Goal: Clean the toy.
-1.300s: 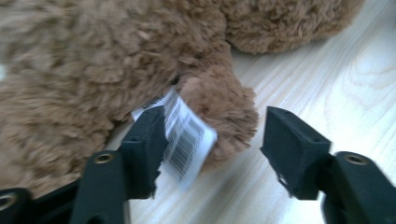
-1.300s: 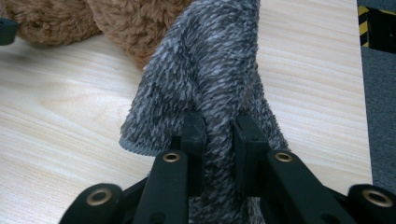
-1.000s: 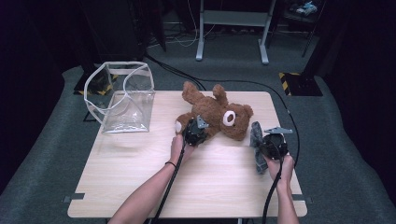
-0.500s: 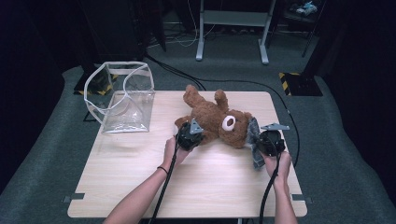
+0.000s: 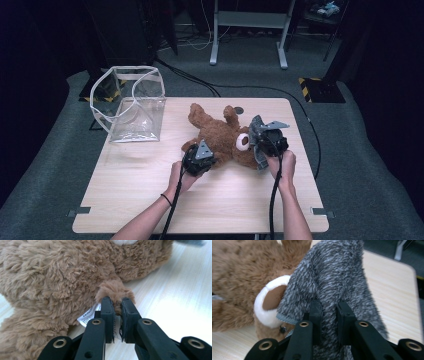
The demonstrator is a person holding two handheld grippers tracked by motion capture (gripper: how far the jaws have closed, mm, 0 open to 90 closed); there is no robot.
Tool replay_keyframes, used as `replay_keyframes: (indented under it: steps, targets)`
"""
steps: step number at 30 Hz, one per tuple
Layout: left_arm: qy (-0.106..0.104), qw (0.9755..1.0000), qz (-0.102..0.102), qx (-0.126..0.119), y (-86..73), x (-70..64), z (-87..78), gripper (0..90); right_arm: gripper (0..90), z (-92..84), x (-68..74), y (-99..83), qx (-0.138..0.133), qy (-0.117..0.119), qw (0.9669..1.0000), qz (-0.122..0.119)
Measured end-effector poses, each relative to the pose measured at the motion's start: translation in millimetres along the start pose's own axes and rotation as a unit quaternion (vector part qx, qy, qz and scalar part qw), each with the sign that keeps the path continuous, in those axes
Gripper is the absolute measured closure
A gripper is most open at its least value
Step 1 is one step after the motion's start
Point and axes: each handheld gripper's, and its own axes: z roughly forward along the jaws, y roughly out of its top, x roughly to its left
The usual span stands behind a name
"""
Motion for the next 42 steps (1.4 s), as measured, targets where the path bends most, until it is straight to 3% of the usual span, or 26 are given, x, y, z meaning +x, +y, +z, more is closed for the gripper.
replay_keyframes:
  steps: [2, 5, 8, 11, 14, 19, 23, 24, 28, 33, 36, 37, 38, 42]
  targets:
    - [0.009, 0.9999, -0.012, -0.004, -2.1, 3.4, -2.3, 75.7, 77.8, 8.7, 2.0, 1.2, 0.007, 0.002, 1.0, 0.003]
    - [0.024, 0.9991, -0.034, -0.012, -1.8, 12.0, -9.4, 55.8, 77.9, 11.7, 2.6, 3.0, 0.008, 0.001, 0.9999, 0.007]
    - [0.042, 0.9974, -0.052, -0.027, -3.6, 19.4, -19.7, 42.6, 77.9, 12.5, 1.4, 3.0, 0.009, 0.001, 0.9999, 0.004]
    - [0.057, 0.9948, -0.076, -0.038, -7.3, 28.1, -30.4, 34.7, 78.0, 13.6, 0.5, 2.7, 0.01, 0.001, 0.9999, 0.004]
    - [0.076, 0.9917, -0.096, -0.04, -14.9, 38.0, -37.9, 32.5, 78.1, 15.5, 1.1, 2.9, 0.008, -0.002, 1.0, 0.004]
    - [0.088, 0.9882, -0.124, -0.013, -37.3, 51.5, -36.6, 28.3, 78.7, 17.7, 2.3, 3.1, 0.013, -0.002, 0.9999, 0.006]
    - [0.084, 0.9854, -0.148, 0.0, -52.1, 57.9, -29.8, 28.7, 79.5, 23.2, 2.5, 3.6, 0.023, 0.0, 0.9997, 0.001]
    - [0.074, 0.9847, -0.157, 0.004, -55.8, 60.9, -27.0, 29.9, 79.7, 25.1, 2.2, 3.4, 0.02, 0.0, 0.9998, 0.001]
    - [0.043, 0.9813, -0.187, -0.007, -64.3, 67.8, -18.9, 48.1, 80.0, 32.0, -1.4, 2.4, 0.025, 0.001, 0.9996, 0.008]
    - [0.02, 0.982, -0.187, -0.015, -65.1, 66.9, -17.7, 66.0, 79.9, 32.3, -7.1, 2.1, 0.032, 0.003, 0.9994, 0.013]
    - [0.018, 0.9831, -0.181, -0.016, -66.7, 65.4, -20.0, 68.8, 79.6, 27.3, -7.7, 4.9, 0.03, 0.004, 0.9995, 0.011]
    - [0.018, 0.982, -0.187, -0.021, -67.9, 64.7, -20.3, 69.0, 79.4, 24.5, -7.4, 7.3, 0.027, 0.005, 0.9996, 0.01]
    - [0.017, 0.9824, -0.185, -0.021, -68.8, 65.1, -20.9, 69.2, 79.4, 19.6, -6.4, 11.3, 0.023, 0.005, 0.9996, 0.013]
    - [0.016, 0.9833, -0.18, -0.023, -70.4, 64.0, -22.4, 70.2, 79.1, 6.1, 2.5, 30.8, 0.001, 0.018, 0.9998, -0.008]
